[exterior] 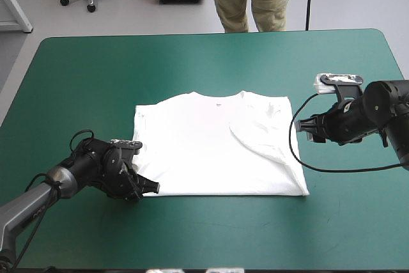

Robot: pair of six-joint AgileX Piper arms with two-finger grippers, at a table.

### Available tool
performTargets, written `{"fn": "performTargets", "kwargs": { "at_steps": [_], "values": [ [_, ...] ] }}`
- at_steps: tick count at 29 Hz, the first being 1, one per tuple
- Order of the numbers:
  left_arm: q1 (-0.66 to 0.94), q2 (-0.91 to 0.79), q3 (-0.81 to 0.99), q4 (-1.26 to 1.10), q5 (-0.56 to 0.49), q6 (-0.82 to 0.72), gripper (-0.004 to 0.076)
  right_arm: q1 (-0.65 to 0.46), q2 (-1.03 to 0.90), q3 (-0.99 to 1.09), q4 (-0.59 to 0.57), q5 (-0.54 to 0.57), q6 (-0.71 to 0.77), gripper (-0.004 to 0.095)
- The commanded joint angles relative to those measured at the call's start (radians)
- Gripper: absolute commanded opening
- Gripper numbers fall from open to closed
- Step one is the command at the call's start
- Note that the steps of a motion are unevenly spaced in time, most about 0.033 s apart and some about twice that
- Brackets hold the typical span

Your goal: Fold the cloth

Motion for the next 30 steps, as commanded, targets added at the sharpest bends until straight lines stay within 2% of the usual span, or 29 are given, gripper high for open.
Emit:
{"fn": "performTargets", "kwargs": {
  "at_steps": [1, 9, 14, 21, 30],
  "values": [
    [-0.006, 0.012, -0.003, -0.029, -0.093, 0.001, -0.0003, -0.006, -0.029, 0.018, 0.008, 0.003, -0.012, 0.0511],
    [-0.006, 0.012, -0.003, -0.033, -0.109, 0.001, -0.0009, -0.004, -0.029, 0.192, 0.055, -0.076, -0.034, 0.0521],
    [-0.006, 0.012, -0.003, -0.033, -0.111, 0.001, -0.0009, 0.071, -0.029, 0.321, 0.054, -0.187, -0.031, 0.0516],
    [-0.006, 0.012, -0.003, -0.033, -0.098, 0.001, -0.0009, 0.189, -0.029, 0.456, -0.022, -0.318, 0.131, 0.0515],
    [-0.006, 0.012, -0.003, -0.033, -0.098, 0.001, -0.0009, 0.213, -0.029, 0.581, -0.025, -0.479, 0.227, 0.0512]
  ]
}}
